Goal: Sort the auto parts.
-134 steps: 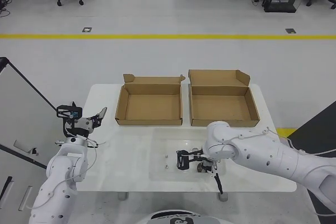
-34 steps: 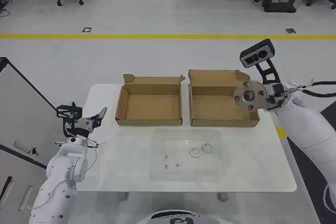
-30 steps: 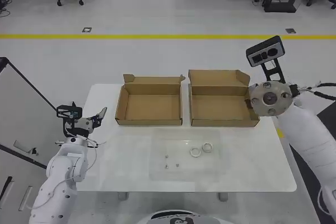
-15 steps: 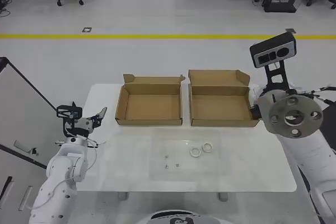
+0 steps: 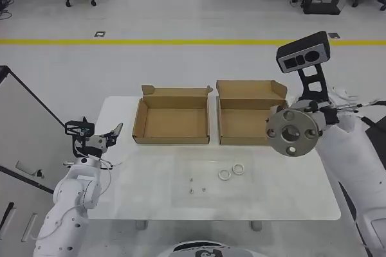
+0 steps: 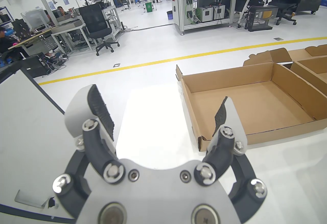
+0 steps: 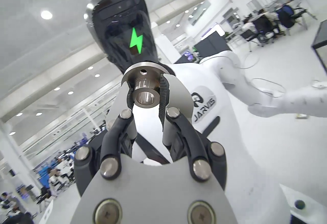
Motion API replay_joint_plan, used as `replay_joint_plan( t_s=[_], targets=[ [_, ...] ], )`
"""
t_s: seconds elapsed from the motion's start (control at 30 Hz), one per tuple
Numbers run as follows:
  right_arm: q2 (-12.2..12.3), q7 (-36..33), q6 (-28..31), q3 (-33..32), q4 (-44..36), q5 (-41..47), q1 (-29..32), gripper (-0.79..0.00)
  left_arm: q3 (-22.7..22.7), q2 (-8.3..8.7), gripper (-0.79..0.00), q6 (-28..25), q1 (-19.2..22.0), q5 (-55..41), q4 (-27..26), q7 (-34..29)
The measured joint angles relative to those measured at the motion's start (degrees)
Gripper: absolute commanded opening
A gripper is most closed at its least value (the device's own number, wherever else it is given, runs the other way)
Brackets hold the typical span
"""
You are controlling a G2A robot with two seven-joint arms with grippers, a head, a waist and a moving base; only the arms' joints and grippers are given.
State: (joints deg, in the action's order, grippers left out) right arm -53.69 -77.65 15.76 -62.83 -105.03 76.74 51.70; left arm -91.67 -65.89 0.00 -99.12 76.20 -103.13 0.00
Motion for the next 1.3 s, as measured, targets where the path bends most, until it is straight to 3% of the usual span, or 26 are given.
replay_joint_plan(
  t_s=[0.17, 0.5, 0.67, 1.03, 1.3],
  targets=[
    [-0.5, 2.5, -1.2, -0.5, -1.4, -0.4, 0.4, -0.785, 0.0, 0.0, 0.0, 0.0, 0.0, 0.0, 0.0, 0.0],
    [-2.9, 4.6, -6.7, 1.9, -3.8, 17.6, 3.4, -0.785, 0.0, 0.0, 0.0, 0.0, 0.0, 0.0, 0.0, 0.0],
    [-3.9, 5.6, -7.8, 1.6, -4.5, 22.4, 4.5, -0.785, 0.0, 0.0, 0.0, 0.0, 0.0, 0.0, 0.0, 0.0],
    [-4.0, 5.7, -6.6, -3.3, -3.0, 2.8, 3.9, -0.785, 0.0, 0.0, 0.0, 0.0, 0.0, 0.0, 0.0, 0.0],
    [-4.6, 5.0, -7.2, -4.6, -2.6, 1.4, 5.1, -0.785, 0.0, 0.0, 0.0, 0.0, 0.0, 0.0, 0.0, 0.0]
  ],
)
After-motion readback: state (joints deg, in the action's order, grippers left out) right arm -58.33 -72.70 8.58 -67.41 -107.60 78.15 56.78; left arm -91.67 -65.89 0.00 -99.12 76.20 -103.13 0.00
